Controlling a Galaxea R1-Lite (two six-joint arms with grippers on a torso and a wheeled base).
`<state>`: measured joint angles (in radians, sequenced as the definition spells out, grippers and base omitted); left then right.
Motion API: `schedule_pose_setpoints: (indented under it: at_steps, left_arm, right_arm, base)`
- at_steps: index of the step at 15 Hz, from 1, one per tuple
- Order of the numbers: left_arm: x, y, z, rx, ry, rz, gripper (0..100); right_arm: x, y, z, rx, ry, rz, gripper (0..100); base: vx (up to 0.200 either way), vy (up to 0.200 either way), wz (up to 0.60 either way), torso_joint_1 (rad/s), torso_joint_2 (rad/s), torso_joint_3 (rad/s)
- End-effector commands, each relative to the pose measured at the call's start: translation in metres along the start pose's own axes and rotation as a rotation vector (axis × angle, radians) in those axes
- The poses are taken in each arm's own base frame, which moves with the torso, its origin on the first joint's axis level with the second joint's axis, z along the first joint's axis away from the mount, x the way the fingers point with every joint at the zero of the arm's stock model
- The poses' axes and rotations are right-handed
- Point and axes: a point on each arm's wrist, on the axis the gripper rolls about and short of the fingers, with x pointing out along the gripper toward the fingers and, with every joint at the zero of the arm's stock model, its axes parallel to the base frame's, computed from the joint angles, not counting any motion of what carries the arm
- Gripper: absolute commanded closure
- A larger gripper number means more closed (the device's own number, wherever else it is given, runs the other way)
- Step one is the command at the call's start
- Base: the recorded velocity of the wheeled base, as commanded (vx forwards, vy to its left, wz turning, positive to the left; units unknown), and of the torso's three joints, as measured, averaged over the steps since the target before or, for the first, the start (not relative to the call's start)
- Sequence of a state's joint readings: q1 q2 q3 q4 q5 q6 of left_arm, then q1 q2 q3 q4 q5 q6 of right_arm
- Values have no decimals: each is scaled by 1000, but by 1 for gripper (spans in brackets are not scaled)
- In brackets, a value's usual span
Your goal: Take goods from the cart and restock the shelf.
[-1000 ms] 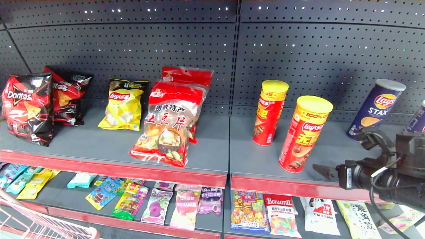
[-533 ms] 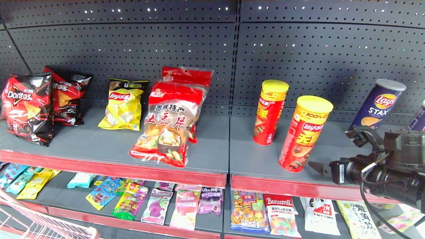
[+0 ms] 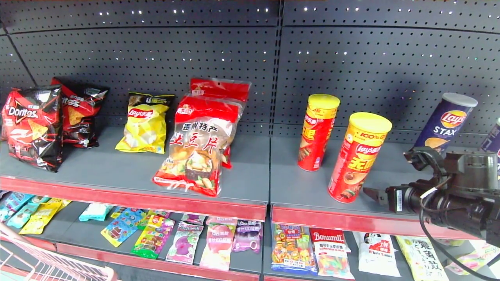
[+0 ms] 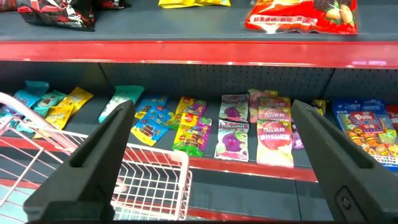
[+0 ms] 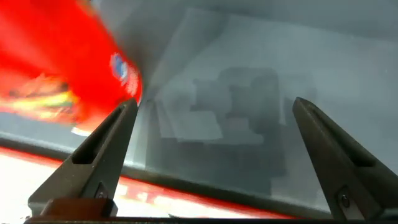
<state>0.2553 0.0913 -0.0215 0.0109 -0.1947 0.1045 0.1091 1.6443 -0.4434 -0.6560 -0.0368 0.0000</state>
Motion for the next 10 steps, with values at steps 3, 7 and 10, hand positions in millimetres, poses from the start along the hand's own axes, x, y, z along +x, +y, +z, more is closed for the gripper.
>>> schedule_pose_setpoints:
  at_steps: [3, 7, 10]
  left_arm:
    - [0, 0, 0, -1, 2, 0, 0]
    - [0, 0, 0, -1, 2, 0, 0]
    - [0, 0, 0, -1, 2, 0, 0]
  right_arm:
    - [4, 2, 1, -6, 4, 6, 0]
    - [4, 5, 1, -11, 4, 16, 0]
    - [5, 6, 0, -14, 10, 19, 0]
  base:
    - [0, 0, 0, 0, 0, 0]
    - [0, 0, 0, 0, 0, 0]
    - [0, 0, 0, 0, 0, 0]
